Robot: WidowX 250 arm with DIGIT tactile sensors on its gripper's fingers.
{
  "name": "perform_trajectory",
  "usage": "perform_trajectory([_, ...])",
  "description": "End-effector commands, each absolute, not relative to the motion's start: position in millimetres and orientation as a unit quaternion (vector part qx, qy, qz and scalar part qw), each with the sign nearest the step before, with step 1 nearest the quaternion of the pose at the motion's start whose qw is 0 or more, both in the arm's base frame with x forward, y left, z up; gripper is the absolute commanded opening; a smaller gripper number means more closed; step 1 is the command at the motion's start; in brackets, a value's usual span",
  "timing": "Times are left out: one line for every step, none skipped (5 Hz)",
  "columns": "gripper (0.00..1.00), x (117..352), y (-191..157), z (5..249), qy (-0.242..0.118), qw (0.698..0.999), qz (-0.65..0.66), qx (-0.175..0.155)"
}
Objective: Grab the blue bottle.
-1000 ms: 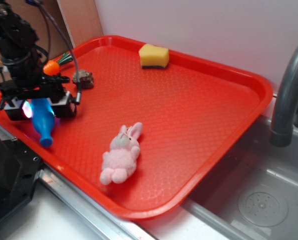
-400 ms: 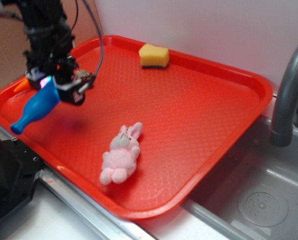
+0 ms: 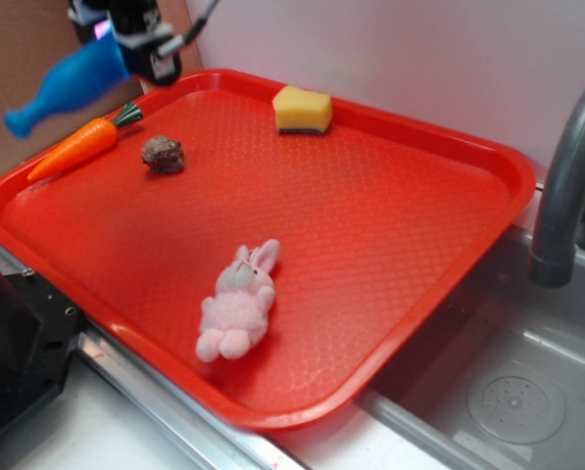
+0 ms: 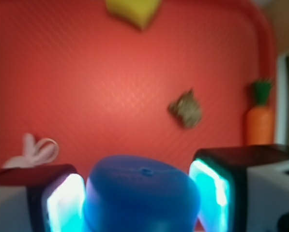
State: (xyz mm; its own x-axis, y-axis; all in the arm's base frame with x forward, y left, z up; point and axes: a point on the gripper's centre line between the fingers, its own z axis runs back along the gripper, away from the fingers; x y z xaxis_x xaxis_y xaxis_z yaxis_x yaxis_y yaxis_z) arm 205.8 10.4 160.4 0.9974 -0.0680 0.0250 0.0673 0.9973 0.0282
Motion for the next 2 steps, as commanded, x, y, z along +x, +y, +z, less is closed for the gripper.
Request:
perform_trajectory([0.00,204.9,18.9,187.7,-0.022,0.999,-0.043,0.016])
perform_trajectory([0.00,203.2,24.5,177.3,-0.005,0.999,-0.035,0.024])
